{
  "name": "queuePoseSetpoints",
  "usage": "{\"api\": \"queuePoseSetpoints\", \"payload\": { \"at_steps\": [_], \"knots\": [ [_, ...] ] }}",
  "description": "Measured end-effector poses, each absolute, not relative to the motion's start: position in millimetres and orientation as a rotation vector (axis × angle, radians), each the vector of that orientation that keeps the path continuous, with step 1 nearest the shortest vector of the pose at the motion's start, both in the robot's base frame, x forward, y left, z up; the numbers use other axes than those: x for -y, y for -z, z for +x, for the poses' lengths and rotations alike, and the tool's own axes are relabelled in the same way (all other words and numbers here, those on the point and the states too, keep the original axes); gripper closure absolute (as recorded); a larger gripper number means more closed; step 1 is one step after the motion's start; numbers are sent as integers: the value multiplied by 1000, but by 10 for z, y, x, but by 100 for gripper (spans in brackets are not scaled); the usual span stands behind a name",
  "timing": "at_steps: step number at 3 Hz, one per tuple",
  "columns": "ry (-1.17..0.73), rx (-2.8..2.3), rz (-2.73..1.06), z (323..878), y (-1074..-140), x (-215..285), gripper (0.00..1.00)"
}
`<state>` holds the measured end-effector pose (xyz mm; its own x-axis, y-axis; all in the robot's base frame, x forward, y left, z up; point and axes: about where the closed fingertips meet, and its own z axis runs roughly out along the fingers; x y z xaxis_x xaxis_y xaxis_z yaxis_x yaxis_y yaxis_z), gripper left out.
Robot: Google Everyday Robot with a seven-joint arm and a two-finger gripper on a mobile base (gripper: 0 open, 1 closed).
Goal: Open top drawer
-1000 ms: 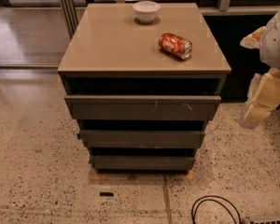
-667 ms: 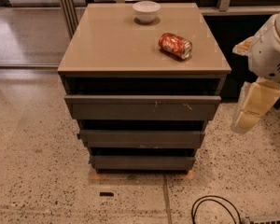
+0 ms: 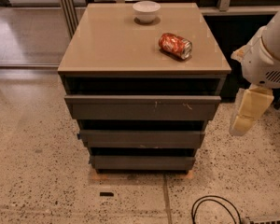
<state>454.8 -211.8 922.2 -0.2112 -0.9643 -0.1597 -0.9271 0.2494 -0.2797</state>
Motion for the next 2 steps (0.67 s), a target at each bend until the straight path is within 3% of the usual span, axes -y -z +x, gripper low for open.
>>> {"api": "queuePoseSetpoints", "payload": {
  "at_steps": [2],
  "knots": [
    [-10,-2182,-1703,4549,-8918,1969,0]
  ]
}}
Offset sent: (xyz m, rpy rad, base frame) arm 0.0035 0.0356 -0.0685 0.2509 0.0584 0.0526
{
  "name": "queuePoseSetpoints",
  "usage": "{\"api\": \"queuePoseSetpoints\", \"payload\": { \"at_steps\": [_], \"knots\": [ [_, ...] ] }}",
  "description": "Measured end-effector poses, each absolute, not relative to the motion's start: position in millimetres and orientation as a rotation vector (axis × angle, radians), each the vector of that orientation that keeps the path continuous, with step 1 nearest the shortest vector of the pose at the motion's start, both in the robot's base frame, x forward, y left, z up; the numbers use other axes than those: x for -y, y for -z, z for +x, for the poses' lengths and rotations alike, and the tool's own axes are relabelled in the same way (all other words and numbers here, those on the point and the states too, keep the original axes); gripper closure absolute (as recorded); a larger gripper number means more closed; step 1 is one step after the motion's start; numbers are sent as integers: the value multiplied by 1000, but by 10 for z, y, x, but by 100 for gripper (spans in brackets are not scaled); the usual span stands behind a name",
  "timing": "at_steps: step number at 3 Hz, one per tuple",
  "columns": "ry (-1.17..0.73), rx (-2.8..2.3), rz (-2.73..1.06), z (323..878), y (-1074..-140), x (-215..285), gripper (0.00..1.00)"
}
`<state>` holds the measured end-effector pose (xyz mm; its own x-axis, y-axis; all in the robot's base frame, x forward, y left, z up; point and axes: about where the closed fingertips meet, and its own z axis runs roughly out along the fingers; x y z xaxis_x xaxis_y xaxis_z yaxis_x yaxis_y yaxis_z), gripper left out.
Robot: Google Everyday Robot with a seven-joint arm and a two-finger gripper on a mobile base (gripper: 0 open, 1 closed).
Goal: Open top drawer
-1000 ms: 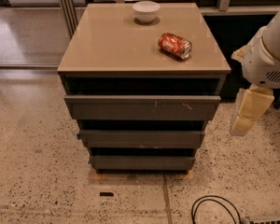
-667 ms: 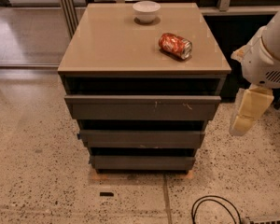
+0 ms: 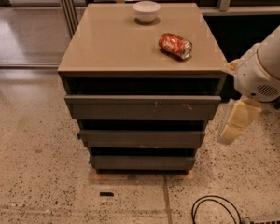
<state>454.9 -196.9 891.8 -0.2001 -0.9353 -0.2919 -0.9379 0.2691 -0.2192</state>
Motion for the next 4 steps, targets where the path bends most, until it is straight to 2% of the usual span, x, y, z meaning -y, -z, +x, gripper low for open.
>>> {"api": "queuePoseSetpoints", "payload": {
  "at_steps": [3,4],
  "knots": [
    [-220,-2104,-1705,4634,-8093,1519,0],
    [-124,-2092,-1810,4505,-8201,1521,0]
  ]
}}
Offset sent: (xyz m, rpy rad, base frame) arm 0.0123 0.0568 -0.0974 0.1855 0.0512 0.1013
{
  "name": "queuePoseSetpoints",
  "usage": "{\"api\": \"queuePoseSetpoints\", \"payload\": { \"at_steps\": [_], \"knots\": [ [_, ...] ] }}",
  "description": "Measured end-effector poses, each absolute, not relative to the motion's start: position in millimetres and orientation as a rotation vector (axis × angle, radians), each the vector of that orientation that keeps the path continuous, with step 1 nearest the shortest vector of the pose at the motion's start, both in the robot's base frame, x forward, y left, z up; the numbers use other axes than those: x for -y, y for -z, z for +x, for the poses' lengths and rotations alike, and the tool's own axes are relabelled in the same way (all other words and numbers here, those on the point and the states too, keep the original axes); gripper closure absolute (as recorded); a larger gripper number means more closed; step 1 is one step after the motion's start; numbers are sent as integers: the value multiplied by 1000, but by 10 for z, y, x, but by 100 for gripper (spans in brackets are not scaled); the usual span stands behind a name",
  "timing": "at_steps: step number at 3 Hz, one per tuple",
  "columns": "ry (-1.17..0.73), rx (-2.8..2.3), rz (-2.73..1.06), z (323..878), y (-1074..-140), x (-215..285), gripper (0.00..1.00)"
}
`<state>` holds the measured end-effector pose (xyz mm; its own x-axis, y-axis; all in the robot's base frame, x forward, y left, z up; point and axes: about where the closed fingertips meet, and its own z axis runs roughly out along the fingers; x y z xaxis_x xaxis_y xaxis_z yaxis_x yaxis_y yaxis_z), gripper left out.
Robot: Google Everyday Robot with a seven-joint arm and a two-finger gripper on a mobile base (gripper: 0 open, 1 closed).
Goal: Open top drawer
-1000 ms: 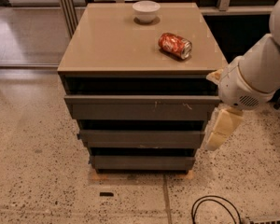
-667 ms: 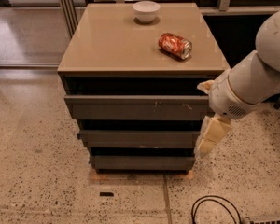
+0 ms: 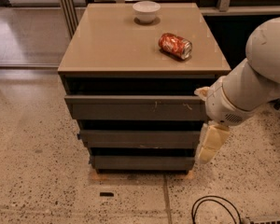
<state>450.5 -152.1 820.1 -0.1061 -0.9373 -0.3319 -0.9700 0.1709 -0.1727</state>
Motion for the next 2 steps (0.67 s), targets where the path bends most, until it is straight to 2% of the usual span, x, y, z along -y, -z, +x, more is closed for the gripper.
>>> {"api": "queuePoseSetpoints", "payload": {
  "at_steps": [1,2],
  "knots": [
    [-32,-2104,-1898,4186,-8461,1687,0],
    [-25,-2104,-1909,4075,-8516,1716,0]
  ]
}}
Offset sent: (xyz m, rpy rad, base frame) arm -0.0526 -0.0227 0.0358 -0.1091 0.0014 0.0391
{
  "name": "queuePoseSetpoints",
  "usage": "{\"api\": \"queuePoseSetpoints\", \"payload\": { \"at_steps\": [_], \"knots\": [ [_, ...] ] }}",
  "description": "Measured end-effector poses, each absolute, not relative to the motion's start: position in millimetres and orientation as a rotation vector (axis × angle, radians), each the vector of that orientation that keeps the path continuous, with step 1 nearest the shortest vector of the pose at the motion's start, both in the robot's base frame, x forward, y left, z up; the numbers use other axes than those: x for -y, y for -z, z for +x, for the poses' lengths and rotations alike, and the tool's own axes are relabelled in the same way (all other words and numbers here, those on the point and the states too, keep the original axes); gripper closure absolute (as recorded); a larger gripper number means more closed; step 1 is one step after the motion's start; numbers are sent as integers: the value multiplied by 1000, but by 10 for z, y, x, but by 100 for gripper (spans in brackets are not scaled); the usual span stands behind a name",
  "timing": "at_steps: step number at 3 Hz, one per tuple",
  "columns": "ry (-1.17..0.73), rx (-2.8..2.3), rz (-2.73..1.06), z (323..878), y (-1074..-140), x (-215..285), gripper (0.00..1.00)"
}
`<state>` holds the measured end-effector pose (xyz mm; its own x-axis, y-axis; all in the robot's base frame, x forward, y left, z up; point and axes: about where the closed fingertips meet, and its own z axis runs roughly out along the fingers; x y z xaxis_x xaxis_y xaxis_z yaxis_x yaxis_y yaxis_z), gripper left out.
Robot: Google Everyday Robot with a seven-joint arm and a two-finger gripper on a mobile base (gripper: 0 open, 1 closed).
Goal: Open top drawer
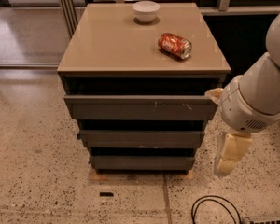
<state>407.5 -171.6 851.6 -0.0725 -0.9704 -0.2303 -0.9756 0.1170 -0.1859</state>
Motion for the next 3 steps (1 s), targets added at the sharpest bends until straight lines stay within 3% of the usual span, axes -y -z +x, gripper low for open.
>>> {"api": "queuePoseSetpoints", "payload": {
  "at_steps": [1,3],
  "knots": [
    [-167,-2062,-1868,4321,-8299,1388,0],
    [-202,-2082,-1795,4536,-7959,1400,0]
  ]
}}
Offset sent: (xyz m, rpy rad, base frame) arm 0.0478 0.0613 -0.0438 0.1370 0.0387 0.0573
